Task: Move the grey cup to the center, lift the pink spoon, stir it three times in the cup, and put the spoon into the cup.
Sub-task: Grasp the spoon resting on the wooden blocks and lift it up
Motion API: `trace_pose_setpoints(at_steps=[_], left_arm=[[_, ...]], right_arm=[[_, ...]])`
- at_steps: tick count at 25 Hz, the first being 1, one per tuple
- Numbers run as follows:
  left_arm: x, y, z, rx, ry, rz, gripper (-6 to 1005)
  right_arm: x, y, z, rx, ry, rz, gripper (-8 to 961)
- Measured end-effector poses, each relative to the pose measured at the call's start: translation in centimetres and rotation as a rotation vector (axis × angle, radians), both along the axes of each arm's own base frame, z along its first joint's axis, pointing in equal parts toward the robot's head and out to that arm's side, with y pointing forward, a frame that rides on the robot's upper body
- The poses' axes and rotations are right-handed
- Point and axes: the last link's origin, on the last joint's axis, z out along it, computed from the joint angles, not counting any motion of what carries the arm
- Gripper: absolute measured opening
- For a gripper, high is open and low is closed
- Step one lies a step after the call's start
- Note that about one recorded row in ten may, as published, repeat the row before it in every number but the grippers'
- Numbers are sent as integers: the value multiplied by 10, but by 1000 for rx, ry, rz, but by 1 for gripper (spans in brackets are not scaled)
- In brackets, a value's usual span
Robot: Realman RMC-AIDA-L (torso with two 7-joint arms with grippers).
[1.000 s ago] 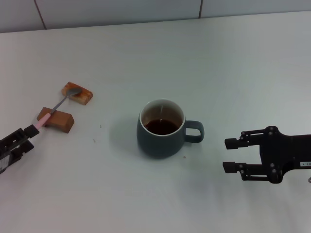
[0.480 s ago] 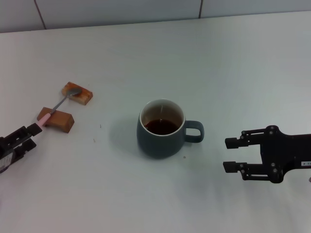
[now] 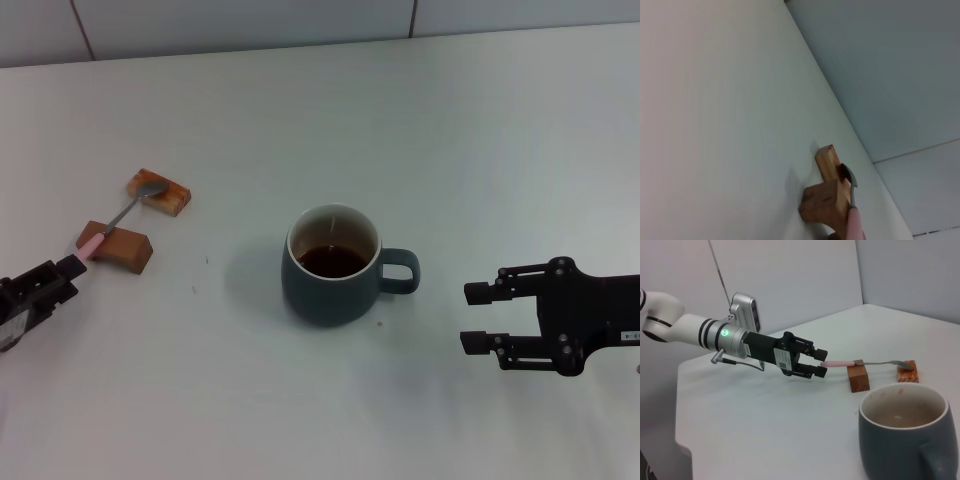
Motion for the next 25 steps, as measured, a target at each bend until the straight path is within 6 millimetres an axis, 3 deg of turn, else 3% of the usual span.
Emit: trace_pose_setpoints(at_steps=[2, 25], left_arm=[[0, 1, 0, 1, 2, 0, 512], [3, 11, -4, -6, -2, 23, 511]], right_arm=[[0, 0, 0, 1, 0, -1, 564], [-1, 2, 1, 4, -1, 6, 565]])
